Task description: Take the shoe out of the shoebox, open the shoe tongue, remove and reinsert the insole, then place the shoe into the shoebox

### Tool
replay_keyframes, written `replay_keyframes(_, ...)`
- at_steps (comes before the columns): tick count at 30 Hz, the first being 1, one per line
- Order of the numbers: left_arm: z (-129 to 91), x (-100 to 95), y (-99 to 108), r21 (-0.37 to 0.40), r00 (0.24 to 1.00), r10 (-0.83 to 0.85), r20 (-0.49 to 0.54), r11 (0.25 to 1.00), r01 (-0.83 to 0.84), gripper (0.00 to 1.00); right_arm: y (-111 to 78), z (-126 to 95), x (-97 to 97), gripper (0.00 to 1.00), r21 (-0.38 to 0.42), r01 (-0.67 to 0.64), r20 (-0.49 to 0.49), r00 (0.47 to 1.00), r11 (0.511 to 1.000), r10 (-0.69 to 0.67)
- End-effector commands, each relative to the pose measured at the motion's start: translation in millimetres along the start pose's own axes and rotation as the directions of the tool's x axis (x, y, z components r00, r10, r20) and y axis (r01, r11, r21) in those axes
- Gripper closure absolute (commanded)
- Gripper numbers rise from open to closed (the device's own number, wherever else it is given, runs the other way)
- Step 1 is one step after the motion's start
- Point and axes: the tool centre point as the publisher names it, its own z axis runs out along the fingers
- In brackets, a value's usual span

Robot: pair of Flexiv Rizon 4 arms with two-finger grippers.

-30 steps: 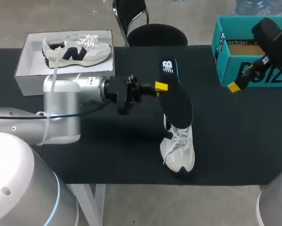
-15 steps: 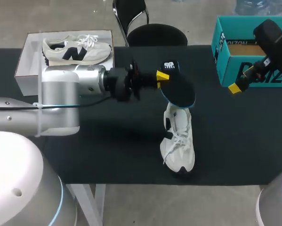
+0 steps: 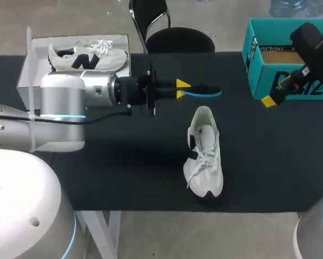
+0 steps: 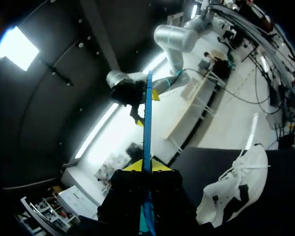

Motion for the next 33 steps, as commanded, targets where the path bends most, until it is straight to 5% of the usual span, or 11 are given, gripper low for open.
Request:
replay_keyframes(1,-1.5,-4.8,-4.4,0.061,0.786,-0.618,0.032,0.786,0.616,1.00,0.2,1.6,-0.2,0.00,0.000,-0.001,0.001,1.000,1.000,0.001)
replay_keyframes(4,-1.4,-7.6,-7.2,0.052,0.878,-0.479,0.023,0.877,0.477,1.00,0.2,1.6,-0.2,0.00,0.000,-0.001,0.001,1.000,1.000,0.001)
replay_keyframes(33,-1.4,-8.2,-7.1,0.038,0.843,-0.537,0.021,0.843,0.536,1.00,0.2,1.6,-0.2,0.00,0.000,-0.001,0.001,1.000,1.000,0.001)
